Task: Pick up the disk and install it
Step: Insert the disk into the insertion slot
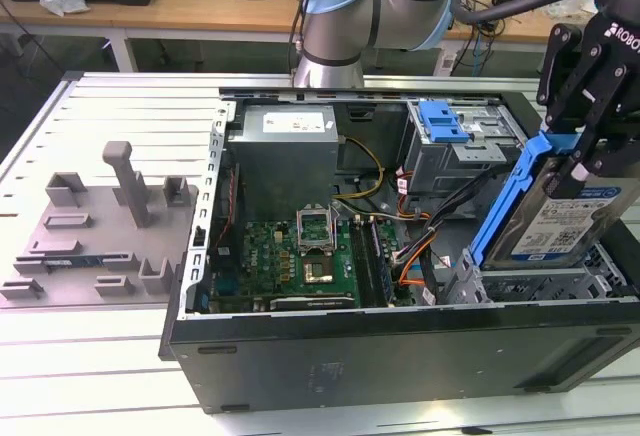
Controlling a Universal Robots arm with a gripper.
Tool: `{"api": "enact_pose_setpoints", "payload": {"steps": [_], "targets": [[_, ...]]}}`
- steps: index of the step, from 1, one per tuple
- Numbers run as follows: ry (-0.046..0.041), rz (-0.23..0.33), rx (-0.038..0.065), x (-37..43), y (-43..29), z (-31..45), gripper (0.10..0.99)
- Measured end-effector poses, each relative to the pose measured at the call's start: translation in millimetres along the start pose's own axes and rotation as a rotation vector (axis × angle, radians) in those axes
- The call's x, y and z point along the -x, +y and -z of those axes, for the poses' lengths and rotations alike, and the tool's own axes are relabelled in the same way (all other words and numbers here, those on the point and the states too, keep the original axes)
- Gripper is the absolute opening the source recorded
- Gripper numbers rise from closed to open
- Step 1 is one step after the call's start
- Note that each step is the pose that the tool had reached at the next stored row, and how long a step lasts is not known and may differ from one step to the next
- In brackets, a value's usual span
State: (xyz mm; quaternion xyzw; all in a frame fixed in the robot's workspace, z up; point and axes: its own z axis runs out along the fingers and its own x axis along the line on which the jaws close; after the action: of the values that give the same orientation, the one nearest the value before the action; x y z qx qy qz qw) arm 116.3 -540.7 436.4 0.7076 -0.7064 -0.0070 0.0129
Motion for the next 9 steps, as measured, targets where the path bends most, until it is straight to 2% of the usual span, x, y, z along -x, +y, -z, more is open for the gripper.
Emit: {"api": "enact_pose_setpoints", "payload": {"steps": [3,6,9], "targets": [[0.0,0.0,0.0,-0.2,-0.1,-4.5,0.365],[0.0001,0.0,0.0,-0.9,-0.4,-14.9,0.365],[0.0001,0.0,0.0,-1.4,-0.6,-20.5,0.365]]}}
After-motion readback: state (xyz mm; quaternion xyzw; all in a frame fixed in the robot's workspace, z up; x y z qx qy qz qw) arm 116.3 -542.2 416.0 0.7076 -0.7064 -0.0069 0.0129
